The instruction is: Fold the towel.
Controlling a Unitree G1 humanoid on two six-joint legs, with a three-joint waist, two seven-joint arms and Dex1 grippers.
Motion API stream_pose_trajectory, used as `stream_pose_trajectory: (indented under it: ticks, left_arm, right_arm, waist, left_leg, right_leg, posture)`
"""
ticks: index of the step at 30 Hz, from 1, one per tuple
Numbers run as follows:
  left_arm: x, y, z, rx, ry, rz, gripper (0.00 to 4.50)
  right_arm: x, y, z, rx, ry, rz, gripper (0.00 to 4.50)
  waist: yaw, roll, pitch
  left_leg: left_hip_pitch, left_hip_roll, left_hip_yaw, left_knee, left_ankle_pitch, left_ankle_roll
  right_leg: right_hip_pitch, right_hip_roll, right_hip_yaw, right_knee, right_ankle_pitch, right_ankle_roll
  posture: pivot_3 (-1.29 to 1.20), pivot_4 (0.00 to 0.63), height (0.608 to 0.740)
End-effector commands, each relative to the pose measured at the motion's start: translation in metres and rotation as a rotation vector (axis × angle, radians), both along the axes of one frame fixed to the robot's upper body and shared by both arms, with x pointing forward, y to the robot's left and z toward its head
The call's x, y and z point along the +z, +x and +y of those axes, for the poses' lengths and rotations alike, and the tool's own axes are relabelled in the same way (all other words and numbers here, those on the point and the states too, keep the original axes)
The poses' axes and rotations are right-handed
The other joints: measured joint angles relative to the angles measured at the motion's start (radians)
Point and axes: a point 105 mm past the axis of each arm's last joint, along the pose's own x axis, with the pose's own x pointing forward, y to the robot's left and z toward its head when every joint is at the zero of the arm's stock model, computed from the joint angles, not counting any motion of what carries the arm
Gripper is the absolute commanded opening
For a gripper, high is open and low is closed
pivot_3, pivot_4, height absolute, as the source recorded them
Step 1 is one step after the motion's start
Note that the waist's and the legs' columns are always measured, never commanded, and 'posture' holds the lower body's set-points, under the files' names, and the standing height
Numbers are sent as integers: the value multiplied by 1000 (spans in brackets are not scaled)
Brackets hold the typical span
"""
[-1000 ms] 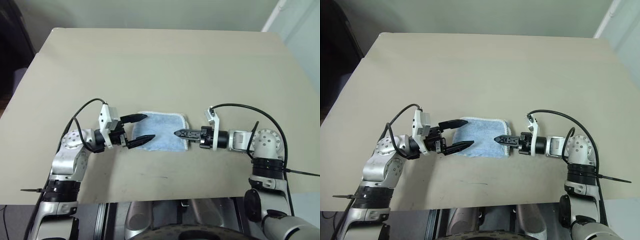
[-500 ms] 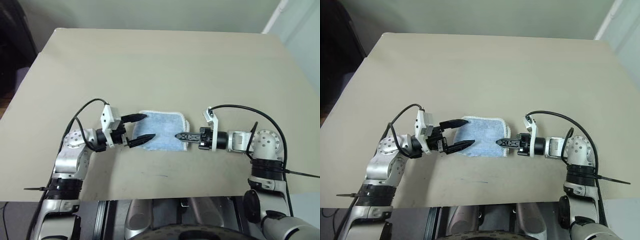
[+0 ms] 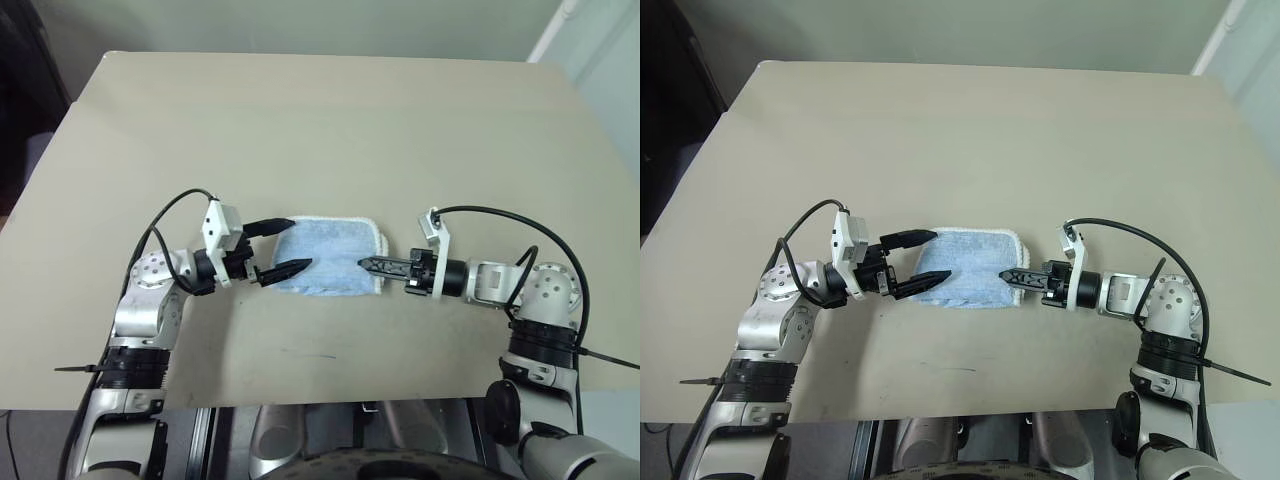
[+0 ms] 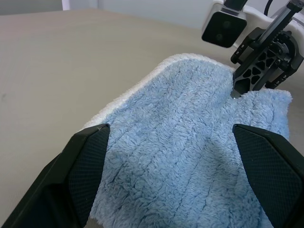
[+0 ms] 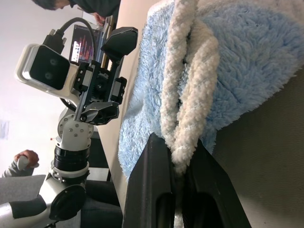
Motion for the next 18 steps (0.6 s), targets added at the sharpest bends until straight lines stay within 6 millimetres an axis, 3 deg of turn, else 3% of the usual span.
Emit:
stream_pose_trajectory:
  ticks: [1,10,12,13,14,18]
  left_arm:
    - [9,1,0,1,-14,-40,4500]
    - [9,1,0,1,-14,-40,4500]
    - [27,15,-25,-62,-107,-29,4500]
    - [33,19,-34,-89,-145,-19,4500]
    - [38,21,-39,-103,-174,-10,4500]
    - [50,24,-35,-104,-252,19,4500]
  right_arm:
    - [12,-1,0,8,24,-46,58]
    - [12,-1,0,7,24,-44,58]
    - [59,10,-94,-469,-22,-305,58]
    - [73,4,-123,-621,-46,-377,58]
    - [81,-2,-137,-704,-59,-412,58]
    - [82,-7,-138,-738,-52,-399,58]
  waist:
    - [0,0,0]
    - [0,0,0]
    - [26,5,3]
    - [38,7,4]
    - [52,7,3]
    - [29,-1,0]
  left_leg:
    - [0,0,0,0,0,0]
    - [0,1,0,0,1,1]
    - [0,1,0,0,1,1]
    - [-6,0,-3,2,4,3]
    - [-8,-1,-2,2,5,5]
    - [-5,-1,3,3,1,3]
  right_leg:
    - [0,0,0,0,0,0]
    - [0,1,0,0,2,0]
    - [0,1,0,0,2,0]
    - [0,1,-1,0,1,3]
    - [-2,-1,0,0,2,4]
    - [0,-3,2,-2,2,5]
  posture:
    - [0,150,697]
    - [0,150,697]
    - [0,150,697]
    - [0,150,697]
    - [0,150,697]
    - [0,150,697]
